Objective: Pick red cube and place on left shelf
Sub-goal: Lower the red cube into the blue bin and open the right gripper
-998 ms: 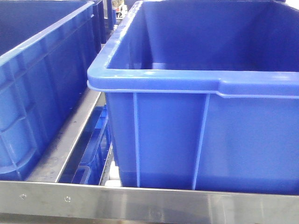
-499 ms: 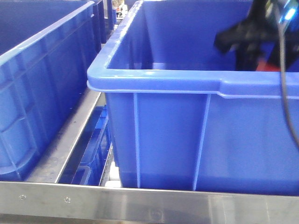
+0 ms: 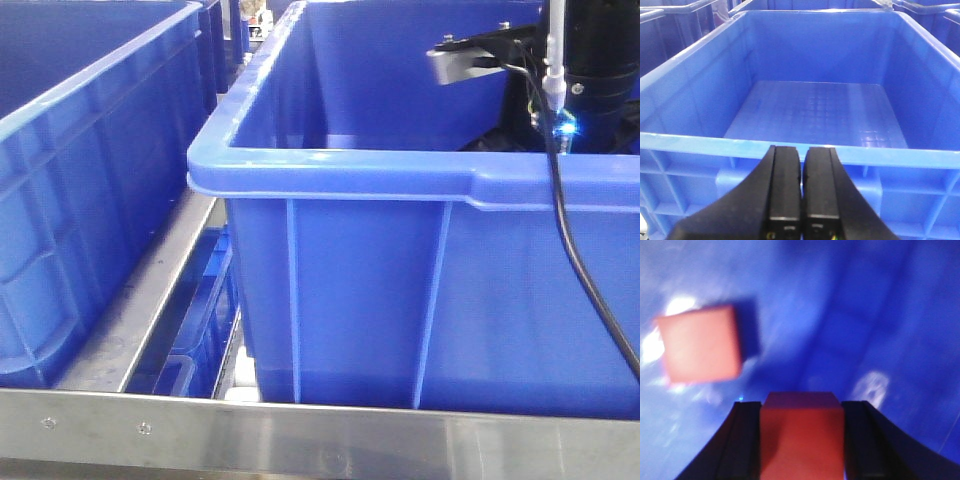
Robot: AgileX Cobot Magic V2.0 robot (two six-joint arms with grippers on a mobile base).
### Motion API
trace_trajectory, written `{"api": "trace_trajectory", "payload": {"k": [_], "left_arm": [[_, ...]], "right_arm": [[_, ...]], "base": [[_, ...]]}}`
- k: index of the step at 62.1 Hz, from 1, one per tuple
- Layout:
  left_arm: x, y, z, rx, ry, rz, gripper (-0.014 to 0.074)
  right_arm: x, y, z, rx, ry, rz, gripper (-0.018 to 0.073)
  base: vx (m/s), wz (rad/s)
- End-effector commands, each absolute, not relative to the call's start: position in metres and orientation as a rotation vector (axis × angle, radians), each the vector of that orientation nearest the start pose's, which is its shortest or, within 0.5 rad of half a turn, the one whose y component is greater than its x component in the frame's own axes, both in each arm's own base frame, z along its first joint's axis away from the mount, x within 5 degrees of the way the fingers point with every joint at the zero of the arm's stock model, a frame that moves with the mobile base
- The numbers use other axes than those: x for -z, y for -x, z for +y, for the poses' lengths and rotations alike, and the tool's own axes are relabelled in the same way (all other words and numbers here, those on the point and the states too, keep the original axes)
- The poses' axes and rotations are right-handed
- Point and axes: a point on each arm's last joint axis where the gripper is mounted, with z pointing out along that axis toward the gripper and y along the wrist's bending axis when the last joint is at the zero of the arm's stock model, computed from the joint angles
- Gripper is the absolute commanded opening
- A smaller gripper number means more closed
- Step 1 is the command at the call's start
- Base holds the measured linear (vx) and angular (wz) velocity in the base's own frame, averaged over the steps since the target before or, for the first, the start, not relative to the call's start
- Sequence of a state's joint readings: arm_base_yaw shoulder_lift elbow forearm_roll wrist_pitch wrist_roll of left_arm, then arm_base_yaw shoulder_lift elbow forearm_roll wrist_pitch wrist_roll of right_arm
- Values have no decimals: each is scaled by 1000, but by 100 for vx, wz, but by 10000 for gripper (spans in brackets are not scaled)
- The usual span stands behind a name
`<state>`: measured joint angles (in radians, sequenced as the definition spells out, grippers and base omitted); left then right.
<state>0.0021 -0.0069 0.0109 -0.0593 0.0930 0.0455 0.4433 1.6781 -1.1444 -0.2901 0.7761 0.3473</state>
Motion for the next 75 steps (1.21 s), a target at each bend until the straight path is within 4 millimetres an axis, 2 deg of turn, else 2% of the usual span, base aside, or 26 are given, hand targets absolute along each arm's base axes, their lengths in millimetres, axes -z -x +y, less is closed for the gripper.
{"api": "trace_trajectory", "payload": {"k": [1, 8, 22, 27, 39, 52, 59, 65, 69, 75], "left_arm": [[-201, -56, 0, 23, 19, 1512, 90], [-201, -56, 0, 23, 19, 1512, 90], [-201, -56, 0, 23, 19, 1512, 90], [-201, -56, 0, 23, 19, 1512, 90], [-201, -56, 0, 23, 19, 1512, 90], [-201, -56, 0, 23, 19, 1512, 90], [-201, -56, 0, 23, 19, 1512, 90], [-201, -56, 0, 23, 19, 1512, 90], [-201, -56, 0, 23, 19, 1512, 90], [-201, -56, 0, 23, 19, 1512, 90]], "right_arm": [[-247, -315, 124, 107, 350, 2634, 150], [-247, -315, 124, 110, 350, 2638, 232], [-248, -314, 123, 113, 348, 2642, 492], [-251, -314, 123, 110, 345, 2634, 543], [-273, -308, 120, 82, 327, 2572, 551], [-325, -284, 111, -6, 291, 2385, 550], [-349, -260, 101, -54, 279, 2266, 489], [-358, -236, 90, -74, 278, 2195, 351], [-359, -219, 82, -83, 278, 2160, 228], [-357, -194, 71, -106, 276, 2107, 97]], "base": [[0, 0], [0, 0], [0, 0], [0, 0], [0, 0], [0, 0], [0, 0], [0, 0], [0, 0], [0, 0]]}}
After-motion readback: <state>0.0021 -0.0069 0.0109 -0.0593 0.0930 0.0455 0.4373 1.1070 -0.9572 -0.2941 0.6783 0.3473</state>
